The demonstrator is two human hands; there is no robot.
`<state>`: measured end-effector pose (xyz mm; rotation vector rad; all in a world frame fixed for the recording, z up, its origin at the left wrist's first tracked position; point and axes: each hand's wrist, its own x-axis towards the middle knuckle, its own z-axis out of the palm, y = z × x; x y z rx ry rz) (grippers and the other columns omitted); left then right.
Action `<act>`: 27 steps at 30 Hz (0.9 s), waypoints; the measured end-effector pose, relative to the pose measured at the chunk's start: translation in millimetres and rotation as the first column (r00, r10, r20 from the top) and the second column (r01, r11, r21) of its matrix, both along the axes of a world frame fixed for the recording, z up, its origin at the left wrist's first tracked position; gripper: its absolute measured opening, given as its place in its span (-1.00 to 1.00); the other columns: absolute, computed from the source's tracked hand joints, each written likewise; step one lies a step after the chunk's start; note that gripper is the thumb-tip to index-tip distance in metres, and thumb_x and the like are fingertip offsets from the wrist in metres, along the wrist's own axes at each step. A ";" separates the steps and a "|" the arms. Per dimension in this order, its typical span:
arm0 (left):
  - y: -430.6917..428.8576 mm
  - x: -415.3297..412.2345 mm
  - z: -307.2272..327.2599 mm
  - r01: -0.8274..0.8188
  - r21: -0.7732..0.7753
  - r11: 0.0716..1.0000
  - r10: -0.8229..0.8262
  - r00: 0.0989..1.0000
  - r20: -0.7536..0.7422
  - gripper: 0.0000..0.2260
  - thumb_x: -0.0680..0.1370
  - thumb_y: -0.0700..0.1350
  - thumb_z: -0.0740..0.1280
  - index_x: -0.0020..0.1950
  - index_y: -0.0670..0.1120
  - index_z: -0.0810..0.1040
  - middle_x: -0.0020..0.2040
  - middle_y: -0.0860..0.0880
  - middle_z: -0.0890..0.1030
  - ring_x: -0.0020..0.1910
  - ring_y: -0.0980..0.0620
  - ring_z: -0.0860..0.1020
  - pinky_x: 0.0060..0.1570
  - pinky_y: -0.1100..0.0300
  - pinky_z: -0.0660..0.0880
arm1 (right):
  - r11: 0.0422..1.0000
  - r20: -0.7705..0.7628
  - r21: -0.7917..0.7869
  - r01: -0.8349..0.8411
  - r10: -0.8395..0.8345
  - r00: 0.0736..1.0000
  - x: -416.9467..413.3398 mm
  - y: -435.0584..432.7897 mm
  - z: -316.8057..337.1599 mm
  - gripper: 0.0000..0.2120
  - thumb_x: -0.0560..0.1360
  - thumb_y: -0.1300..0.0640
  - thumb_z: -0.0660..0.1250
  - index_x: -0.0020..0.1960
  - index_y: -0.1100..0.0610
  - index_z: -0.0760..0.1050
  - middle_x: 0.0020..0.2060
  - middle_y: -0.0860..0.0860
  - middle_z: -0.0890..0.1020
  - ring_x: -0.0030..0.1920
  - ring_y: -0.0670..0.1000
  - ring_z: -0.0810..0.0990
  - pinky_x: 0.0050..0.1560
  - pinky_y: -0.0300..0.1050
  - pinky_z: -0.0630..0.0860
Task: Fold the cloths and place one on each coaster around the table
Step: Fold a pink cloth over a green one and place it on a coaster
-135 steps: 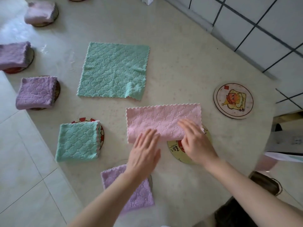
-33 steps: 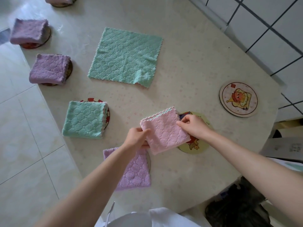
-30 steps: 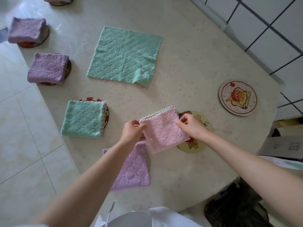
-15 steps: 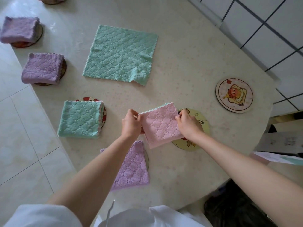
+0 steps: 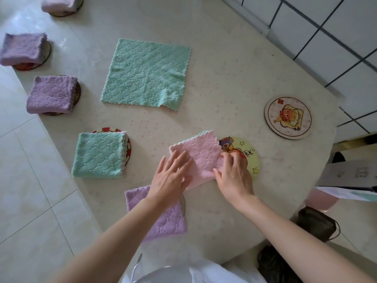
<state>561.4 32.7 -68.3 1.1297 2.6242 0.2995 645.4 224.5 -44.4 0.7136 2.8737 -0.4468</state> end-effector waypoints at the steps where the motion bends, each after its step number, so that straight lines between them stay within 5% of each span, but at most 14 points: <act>1: -1.5 -2.4 0.8 -0.012 -0.006 1.000 0.012 1.000 -0.004 -0.52 0.58 0.13 0.04 0.50 0.07 0.23 0.54 0.05 0.14 0.53 -0.03 0.03 0.47 -0.07 0.01 | 0.999 -0.007 -0.016 0.033 -0.033 0.999 2.8 1.2 -0.1 -0.55 0.42 0.00 0.40 0.21 0.20 0.41 0.07 0.16 0.47 0.04 0.22 0.49 -0.18 0.01 0.52; 7: 1.2 -25.7 6.7 -0.122 0.010 0.992 0.122 0.992 0.001 -0.58 0.58 0.01 0.26 0.44 0.02 0.35 0.48 -0.03 0.31 0.49 -0.13 0.21 0.43 -0.07 0.17 | 0.975 0.038 -0.145 0.170 -0.167 0.985 8.8 9.5 3.8 -0.67 0.51 0.02 0.29 0.19 0.18 0.39 0.14 0.13 0.46 0.14 0.18 0.47 -0.01 0.00 0.45; 11: 15.7 -45.4 17.8 -0.245 0.109 0.963 0.243 0.970 0.029 -0.74 0.55 -0.10 0.31 0.22 -0.10 0.56 0.22 -0.07 0.56 0.19 -0.14 0.46 0.14 0.03 0.45 | 0.935 0.108 -0.232 0.268 -0.249 0.962 0.5 13.1 7.9 -0.68 0.52 0.02 0.27 0.18 0.18 0.39 0.13 0.13 0.52 0.10 0.18 0.52 -0.05 -0.05 0.45; 16: 34.3 -63.0 27.1 -0.420 -0.042 0.907 0.421 0.891 0.169 -0.75 0.53 -0.13 0.30 0.19 -0.14 0.55 0.09 -0.11 0.53 0.11 -0.09 0.43 0.04 0.07 0.42 | 0.827 0.269 -0.336 0.451 -0.374 0.887 -14.5 16.6 6.6 -0.61 0.49 -0.05 0.26 0.11 0.26 0.42 0.03 0.19 0.58 0.05 0.20 0.55 -0.15 -0.10 0.38; 21: 49.1 -72.8 34.2 -0.586 -0.181 0.790 0.607 0.701 0.375 -0.79 0.47 -0.16 0.30 0.09 -0.12 0.56 0.00 -0.14 0.59 -0.04 -0.12 0.52 -0.17 0.15 0.47 | 0.768 0.337 -0.441 0.464 -0.338 0.879 -21.2 20.4 8.7 -0.78 0.46 0.00 0.26 -0.07 0.17 0.43 -0.08 0.12 0.53 -0.09 0.14 0.49 -0.17 -0.15 0.33; 27: 49.2 -67.8 40.4 -0.660 -0.086 0.747 0.610 0.627 0.485 -0.81 0.43 -0.24 0.32 0.00 -0.14 0.64 -0.06 -0.13 0.60 -0.12 -0.05 0.48 -0.22 0.23 0.37 | 0.674 0.277 -0.562 0.480 -0.394 0.876 -14.3 23.1 10.7 -0.71 0.44 0.00 0.31 0.04 0.18 0.45 -0.10 0.06 0.56 -0.03 0.15 0.58 -0.01 0.11 0.58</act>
